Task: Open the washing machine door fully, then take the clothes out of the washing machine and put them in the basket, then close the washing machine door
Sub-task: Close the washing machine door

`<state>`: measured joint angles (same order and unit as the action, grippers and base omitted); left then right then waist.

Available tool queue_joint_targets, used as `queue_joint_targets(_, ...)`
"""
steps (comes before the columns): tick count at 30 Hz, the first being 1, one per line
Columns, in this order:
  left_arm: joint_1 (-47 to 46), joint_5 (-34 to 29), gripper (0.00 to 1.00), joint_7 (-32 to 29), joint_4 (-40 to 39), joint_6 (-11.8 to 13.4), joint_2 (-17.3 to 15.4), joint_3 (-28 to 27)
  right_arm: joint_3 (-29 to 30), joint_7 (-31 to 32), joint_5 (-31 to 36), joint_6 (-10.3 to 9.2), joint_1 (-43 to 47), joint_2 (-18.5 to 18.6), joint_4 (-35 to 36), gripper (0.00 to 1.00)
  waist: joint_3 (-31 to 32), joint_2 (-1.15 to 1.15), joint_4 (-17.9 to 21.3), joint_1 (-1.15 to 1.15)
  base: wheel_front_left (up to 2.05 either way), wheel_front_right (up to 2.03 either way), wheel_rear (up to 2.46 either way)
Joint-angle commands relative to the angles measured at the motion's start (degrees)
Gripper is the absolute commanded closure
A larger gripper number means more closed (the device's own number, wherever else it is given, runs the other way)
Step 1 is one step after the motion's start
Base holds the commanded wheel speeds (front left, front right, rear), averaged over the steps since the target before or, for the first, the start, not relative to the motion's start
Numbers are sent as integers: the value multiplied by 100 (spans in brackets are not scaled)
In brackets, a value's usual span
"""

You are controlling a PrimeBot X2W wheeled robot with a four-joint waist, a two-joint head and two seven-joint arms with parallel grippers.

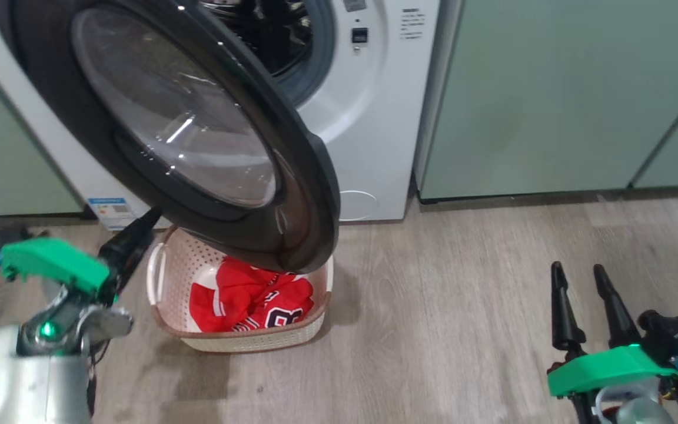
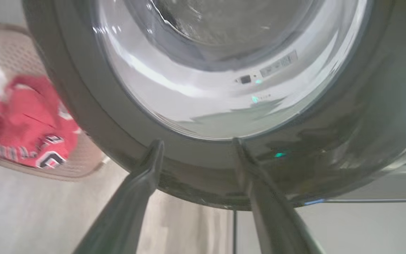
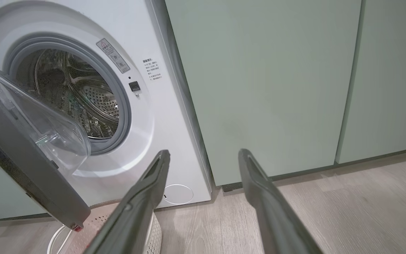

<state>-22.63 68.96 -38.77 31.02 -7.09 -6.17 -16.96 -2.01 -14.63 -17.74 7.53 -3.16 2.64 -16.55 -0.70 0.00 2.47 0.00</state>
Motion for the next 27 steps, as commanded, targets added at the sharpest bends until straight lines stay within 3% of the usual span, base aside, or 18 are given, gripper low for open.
queue_joint_targets(1,-39,-208,0,318,-408,-36,-269,2,-84,-37,-47,-4,-67,24,226,0,42,0,-83,0,0,0,0)
queue_joint_targets(7,728,-803,0,2174,-788,-38,-669,784,-73,-37,-83,-4,-52,24,252,0,137,0,-193,0,0,0,0)
queue_joint_targets(8,728,-803,0,2174,-788,-38,-669,784,-73,-37,-83,-4,-52,24,252,0,137,0,-193,0,0,0,0)
queue_joint_targets(10,933,-1003,0,2775,-757,-38,-866,1189,-63,-37,-92,-4,-35,24,253,0,175,0,-221,0,0,0,0)
queue_joint_targets(16,1213,-1651,0,4838,-276,-39,-1499,2233,-9,-37,-85,-4,-8,24,278,0,233,0,-251,0,0,0,0)
queue_joint_targets(19,1169,-2055,0,5335,95,-39,-1615,2511,28,-37,-81,-4,21,24,287,0,248,0,-256,0,0,0,0)
queue_joint_targets(23,1218,-2818,0,5372,-195,-39,-1446,1980,74,-37,-100,-4,80,24,298,0,227,0,-260,0,0,0,0)
queue_joint_targets(27,1528,-3671,0,5374,-574,-39,-1031,1321,68,-37,-150,-4,143,24,268,0,217,0,-230,0,0,0,0)
